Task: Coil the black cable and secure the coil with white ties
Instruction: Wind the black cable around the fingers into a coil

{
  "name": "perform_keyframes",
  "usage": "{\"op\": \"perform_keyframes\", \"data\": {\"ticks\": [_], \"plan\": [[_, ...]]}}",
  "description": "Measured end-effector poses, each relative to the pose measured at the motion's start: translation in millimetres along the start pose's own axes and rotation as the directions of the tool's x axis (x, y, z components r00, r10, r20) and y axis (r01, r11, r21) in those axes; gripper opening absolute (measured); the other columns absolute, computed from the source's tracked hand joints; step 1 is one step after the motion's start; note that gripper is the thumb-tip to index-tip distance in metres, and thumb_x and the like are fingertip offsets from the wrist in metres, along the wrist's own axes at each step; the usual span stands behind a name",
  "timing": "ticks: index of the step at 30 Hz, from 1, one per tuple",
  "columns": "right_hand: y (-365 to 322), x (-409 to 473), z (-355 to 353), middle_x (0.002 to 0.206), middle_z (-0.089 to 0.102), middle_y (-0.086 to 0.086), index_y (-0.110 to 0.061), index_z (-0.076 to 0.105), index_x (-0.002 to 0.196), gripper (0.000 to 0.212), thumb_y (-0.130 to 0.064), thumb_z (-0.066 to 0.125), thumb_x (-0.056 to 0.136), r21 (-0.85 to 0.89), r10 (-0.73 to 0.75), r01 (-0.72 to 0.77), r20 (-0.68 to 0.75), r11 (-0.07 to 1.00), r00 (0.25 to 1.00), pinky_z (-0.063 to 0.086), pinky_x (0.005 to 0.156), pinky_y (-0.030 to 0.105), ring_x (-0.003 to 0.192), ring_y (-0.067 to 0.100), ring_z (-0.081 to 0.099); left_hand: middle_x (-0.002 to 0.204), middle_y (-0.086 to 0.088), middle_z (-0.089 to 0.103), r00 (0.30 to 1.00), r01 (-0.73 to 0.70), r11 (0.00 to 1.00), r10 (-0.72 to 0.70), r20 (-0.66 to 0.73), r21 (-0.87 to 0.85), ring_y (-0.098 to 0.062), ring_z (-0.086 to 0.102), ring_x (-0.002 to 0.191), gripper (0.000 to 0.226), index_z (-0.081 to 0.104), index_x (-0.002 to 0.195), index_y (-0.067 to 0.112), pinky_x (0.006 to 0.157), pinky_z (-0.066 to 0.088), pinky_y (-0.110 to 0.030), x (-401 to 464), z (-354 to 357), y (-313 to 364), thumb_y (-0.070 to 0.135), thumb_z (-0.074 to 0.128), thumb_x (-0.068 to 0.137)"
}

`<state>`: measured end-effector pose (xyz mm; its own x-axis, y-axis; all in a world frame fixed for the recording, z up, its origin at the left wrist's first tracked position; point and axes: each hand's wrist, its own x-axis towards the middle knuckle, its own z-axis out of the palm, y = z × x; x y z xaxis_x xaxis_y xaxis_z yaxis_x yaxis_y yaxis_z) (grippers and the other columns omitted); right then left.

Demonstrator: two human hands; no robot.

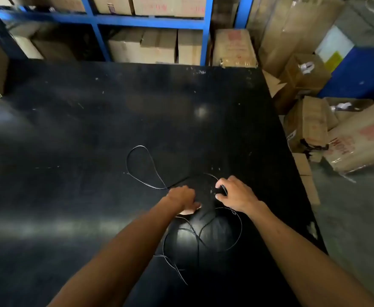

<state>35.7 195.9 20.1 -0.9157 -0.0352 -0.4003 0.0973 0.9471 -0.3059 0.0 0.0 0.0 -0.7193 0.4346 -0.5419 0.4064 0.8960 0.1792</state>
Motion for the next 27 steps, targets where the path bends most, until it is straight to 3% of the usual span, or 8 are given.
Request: {"op": "perform_keyframes", "data": {"ticks": [5,9,12,15,18,22,24,27], "plan": [[5.1,8.8,23.5,0.125,0.060,0.004,-0.031,0.075,0.114,0.024,-0.036,0.069,0.092,-0.161,-0.075,0.108,0.200,0.981,0.977,0.045,0.101,0.040,0.117,0.026,0.059,0.125,-0.016,0.064,0.992,-0.041,0.999,0.043,0.119,-0.024,-0.037,0.061,0.113,0.055,0.063,0.120,0.011,0.088,0.049,-0.041,15.1,25.3,15.2,0.057,0.057,0.089],[4.4,15.0,35.7,0.121,0.064,0.002,-0.026,0.076,0.110,0.020,-0.029,0.060,0.098,-0.222,-0.157,0.195,0.179,0.955,0.971,0.044,0.100,0.039,0.113,0.025,0.062,0.121,-0.013,0.067,0.992,-0.011,0.997,0.021,0.127,-0.082,-0.034,0.062,0.110,0.049,0.066,0.113,0.014,0.084,0.048,-0.038,22.0,32.3,9.1,0.056,0.060,0.088],[3.8,14.4,36.4,0.118,0.068,0.001,-0.018,0.067,0.112,0.020,-0.027,0.053,0.102,-0.162,-0.216,0.230,0.099,0.960,0.971,0.040,0.100,0.040,0.111,0.025,0.063,0.113,-0.011,0.070,0.985,0.097,0.957,-0.054,0.162,-0.272,-0.032,0.065,0.105,0.055,0.071,0.107,0.015,0.084,0.050,-0.038,19.6,30.7,0.9,0.063,0.058,0.085],[-0.6,10.8,28.3,0.101,0.077,0.002,-0.014,0.064,0.110,0.015,-0.024,0.057,0.102,0.045,-0.179,0.185,-0.125,0.982,0.976,0.045,0.088,0.037,0.095,0.028,0.070,0.095,-0.014,0.074,0.970,0.238,0.703,-0.142,0.196,-0.670,-0.031,0.070,0.087,0.079,0.070,0.092,0.009,0.081,0.057,-0.040,13.0,18.2,-8.8,0.082,0.046,0.076],[-16.3,4.9,11.1,0.098,0.078,0.003,-0.014,0.070,0.108,0.013,-0.023,0.066,0.099,0.352,-0.051,0.159,-0.297,0.922,0.954,0.056,0.083,0.038,0.090,0.023,0.073,0.097,-0.010,0.075,0.973,0.230,0.354,-0.117,0.201,-0.907,-0.026,0.073,0.089,0.091,0.068,0.105,0.011,0.085,0.061,-0.043,4.7,0.9,-12.1,0.091,0.042,0.069],[-39.9,-6.6,-6.0,0.097,0.079,-0.004,-0.014,0.078,0.100,0.011,-0.013,0.078,0.089,0.576,-0.040,0.238,-0.334,0.782,0.942,0.054,0.077,0.011,0.087,0.003,0.073,0.101,0.006,0.073,0.995,0.094,0.213,-0.045,0.086,-0.972,-0.014,0.066,0.093,0.087,0.073,0.110,0.025,0.079,0.053,-0.031,-7.6,-26.1,-3.0,0.093,0.036,0.071],[-52.4,-16.0,-13.0,0.094,0.079,-0.008,-0.015,0.080,0.097,0.014,-0.009,0.081,0.085,0.673,-0.028,0.249,-0.322,0.697,0.946,0.055,0.074,0.010,0.084,0.001,0.074,0.091,0.006,0.074,0.998,0.039,0.119,-0.061,0.032,-0.992,-0.012,0.063,0.087,0.075,0.075,0.107,0.027,0.080,0.049,-0.032,-8.8,-37.1,3.0,0.081,0.027,0.087],[-67.7,-32.3,-22.3,0.087,0.079,0.004,-0.008,0.075,0.103,0.017,-0.004,0.078,0.087,0.828,-0.008,0.266,-0.302,0.493,0.953,0.058,0.067,0.020,0.072,0.015,0.076,0.113,-0.010,0.073,0.998,-0.022,-0.129,-0.065,-0.014,-0.991,-0.023,0.069,0.093,0.065,0.067,0.123,0.021,0.076,0.052,-0.035,-12.2,-49.8,8.3,0.063,0.023,0.099]]}}
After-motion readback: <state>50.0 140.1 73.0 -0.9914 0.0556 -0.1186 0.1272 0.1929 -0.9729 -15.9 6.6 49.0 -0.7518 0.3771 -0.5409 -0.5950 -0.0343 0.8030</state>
